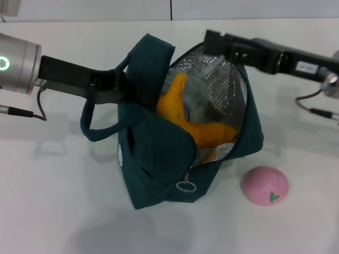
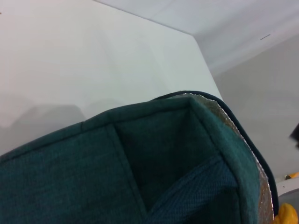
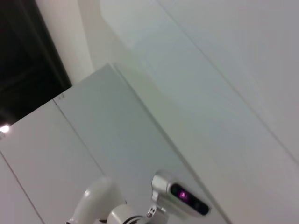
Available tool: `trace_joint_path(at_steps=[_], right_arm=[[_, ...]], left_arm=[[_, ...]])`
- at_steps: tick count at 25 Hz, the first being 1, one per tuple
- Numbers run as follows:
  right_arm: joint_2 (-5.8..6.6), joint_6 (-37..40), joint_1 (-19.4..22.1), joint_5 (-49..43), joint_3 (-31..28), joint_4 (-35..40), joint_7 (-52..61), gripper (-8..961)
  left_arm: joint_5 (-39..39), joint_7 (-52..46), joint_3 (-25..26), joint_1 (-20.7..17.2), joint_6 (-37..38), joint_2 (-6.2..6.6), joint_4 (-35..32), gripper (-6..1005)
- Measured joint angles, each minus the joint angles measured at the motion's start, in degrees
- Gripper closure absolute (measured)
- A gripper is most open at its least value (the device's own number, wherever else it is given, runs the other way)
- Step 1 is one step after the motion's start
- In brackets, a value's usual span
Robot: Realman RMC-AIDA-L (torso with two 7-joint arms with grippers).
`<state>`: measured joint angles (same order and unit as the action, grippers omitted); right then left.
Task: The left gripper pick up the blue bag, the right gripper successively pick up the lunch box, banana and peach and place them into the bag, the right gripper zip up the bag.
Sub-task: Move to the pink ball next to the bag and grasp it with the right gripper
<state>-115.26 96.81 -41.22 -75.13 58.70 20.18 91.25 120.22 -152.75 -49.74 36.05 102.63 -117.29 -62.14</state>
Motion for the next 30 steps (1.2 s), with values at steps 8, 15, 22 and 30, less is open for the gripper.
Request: trace_joint_path(at_steps=[8,15,22,30], right_arm=[[3.84,0.31,7.79,-5.76,0.48,19.30,5.31,147],[8.56,3.43,7.45,-22.34,0.24,31.94,13.06,153],[8.34,10.05,5.02,-38.48,0.12,43.47,20.66,154],[5.69,14.56,0.84,-53.54,0.62,48.01,26.70,154]], left_arm=[[0.01,0.00,0.00,-0.10,-0.06,0.19,0.00,961],[0.22,0.00,0.00,-0.10,-0.07,0.23,0.03,961],[0.23,0.00,0.00,-0.10,-0.07,0.33,0.09,961],[0.45,0.00,-0.07,0.45,0.00,0.42,0.09,961]])
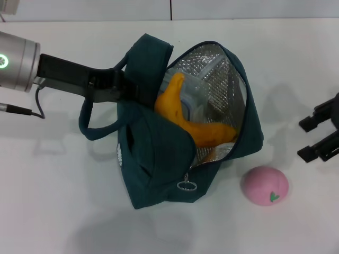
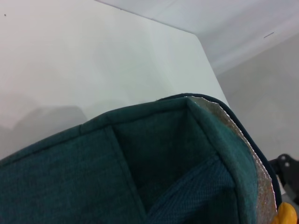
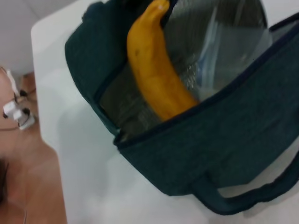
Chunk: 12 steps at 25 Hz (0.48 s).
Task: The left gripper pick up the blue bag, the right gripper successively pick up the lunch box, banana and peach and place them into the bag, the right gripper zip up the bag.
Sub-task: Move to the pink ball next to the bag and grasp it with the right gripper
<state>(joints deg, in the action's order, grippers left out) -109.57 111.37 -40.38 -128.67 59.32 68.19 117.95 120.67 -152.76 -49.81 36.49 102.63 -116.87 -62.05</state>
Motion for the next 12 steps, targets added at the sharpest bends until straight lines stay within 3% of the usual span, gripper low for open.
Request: trace_joint_path(at_steps=[1,2,6,8,12], right_arm=[[-1.31,-0.03,-0.83,-2.60,0.11,-0.08,0.33,155],[-1.31,-0.03,-0.83,-2.60,0.11,-0.08,0.33,155],[-4.80,-0.58,-2.92,-10.64,0.20,-1.04,0.51,155],[-5.61,-1.39,-3.96,-12.64,0.97,-2.49,0.55,155],[-5.76,-4.53,-5.20,-12.89,4.34,-6.07,0.95,155]], left_arm=[[0.00,0.00,0.00,0.06,-0.01,0.03,0.00,961],[0.00,0.00,0.01,0.09,-0.02,0.05,0.00,961],[0.01,0.00,0.04,0.29,-0.05,0.08,0.00,961],[0.01,0.00,0.03,0.33,-0.06,0.13,0.02,961],[-0.01,0.00,0.07,0.34,-0.13,0.23,0.53,960]])
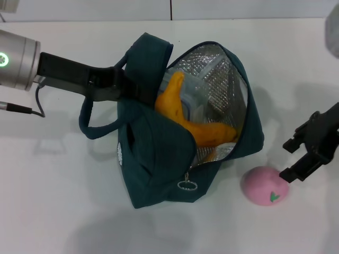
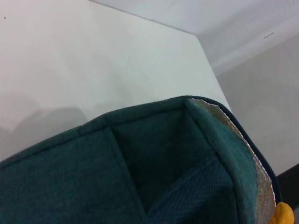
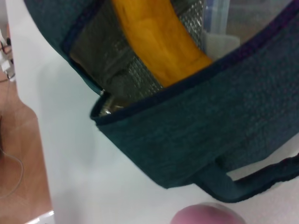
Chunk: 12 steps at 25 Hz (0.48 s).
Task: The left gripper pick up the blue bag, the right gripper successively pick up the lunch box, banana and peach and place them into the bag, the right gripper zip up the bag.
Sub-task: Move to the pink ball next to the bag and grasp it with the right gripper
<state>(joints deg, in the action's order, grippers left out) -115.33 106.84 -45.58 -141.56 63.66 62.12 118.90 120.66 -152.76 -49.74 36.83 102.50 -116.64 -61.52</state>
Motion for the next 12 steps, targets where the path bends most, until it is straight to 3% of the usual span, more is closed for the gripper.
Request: trace_joint_path(at_steps=[12], right_arm=[[-0.51,-7.76,-2.71,3.19,6.82,-8.63,0.14,156]], left_arm=[[-0.25,0.00,0.00,0.00,-0.11,0.10,0.37,960]])
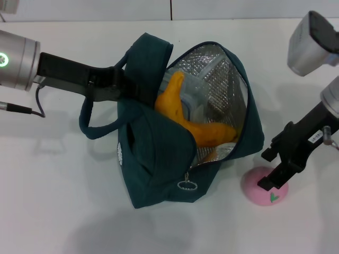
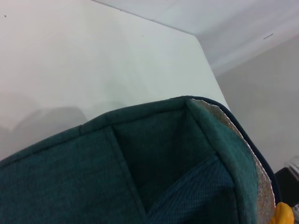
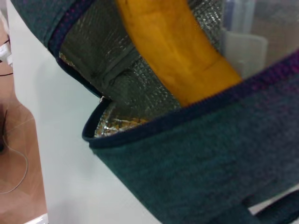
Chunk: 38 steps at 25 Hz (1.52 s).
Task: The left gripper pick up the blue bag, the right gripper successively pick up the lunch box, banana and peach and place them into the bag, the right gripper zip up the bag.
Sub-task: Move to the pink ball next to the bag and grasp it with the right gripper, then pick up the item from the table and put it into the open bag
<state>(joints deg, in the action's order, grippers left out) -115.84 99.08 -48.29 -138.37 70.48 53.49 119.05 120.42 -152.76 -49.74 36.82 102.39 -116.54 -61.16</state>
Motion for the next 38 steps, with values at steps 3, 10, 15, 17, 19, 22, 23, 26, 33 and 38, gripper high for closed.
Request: trace_joint_path(at_steps=[3,10,15,17,19,22,23,26,33,38], right_arm=[[-0.05,-0.54,-0.79,0.20,0.82,-2.20,0.01,155],[-0.09,-2.10,-1.13,0.48,2.17,-3.78,0.59,159],[-0.04,-2.71,-1.14,0.13,2.50,-3.91,2.41,165],[0.12,-2.73,-1.14,0.20,2.34,-3.93,2.44,209],[0.27,-2.74,-1.03,0.40,2.02,-3.86,2.44,252],[0.34,-2.62,-0.75,0.46,1.96,-3.47,2.42,352],[0.35,-2.59,-0.71,0.43,2.07,-3.45,2.39,391],[0.31,-2.50,-0.64,0.27,2.08,-3.48,2.52,488],[2.04,-2.45,0.57,-0.07,-3.61,-2.42,5.81,622],[3.87,0.16,3.65,0.16,-12.63,1.91,5.88,716]], left_arm=[[-0.05,0.00,0.00,0.00,0.01,-0.03,0.00,960],[-0.17,0.00,0.00,-0.06,-0.02,-0.07,0.00,960],[-0.19,0.00,0.00,-0.09,0.01,-0.20,-0.01,960],[-0.19,0.00,0.01,-0.10,0.08,-0.25,-0.02,960],[-0.19,0.00,0.00,-0.18,0.17,-0.27,-0.02,960],[-0.19,0.00,0.00,-0.32,0.22,-0.24,-0.02,960],[-0.19,0.00,0.00,-0.36,0.23,-0.22,-0.02,960],[-0.19,0.00,0.00,-0.41,0.25,-0.19,-0.02,960],[-0.20,0.00,0.00,-0.61,0.25,0.13,-0.02,960],[-0.19,0.05,0.00,-0.62,0.26,-0.06,-0.02,960]])
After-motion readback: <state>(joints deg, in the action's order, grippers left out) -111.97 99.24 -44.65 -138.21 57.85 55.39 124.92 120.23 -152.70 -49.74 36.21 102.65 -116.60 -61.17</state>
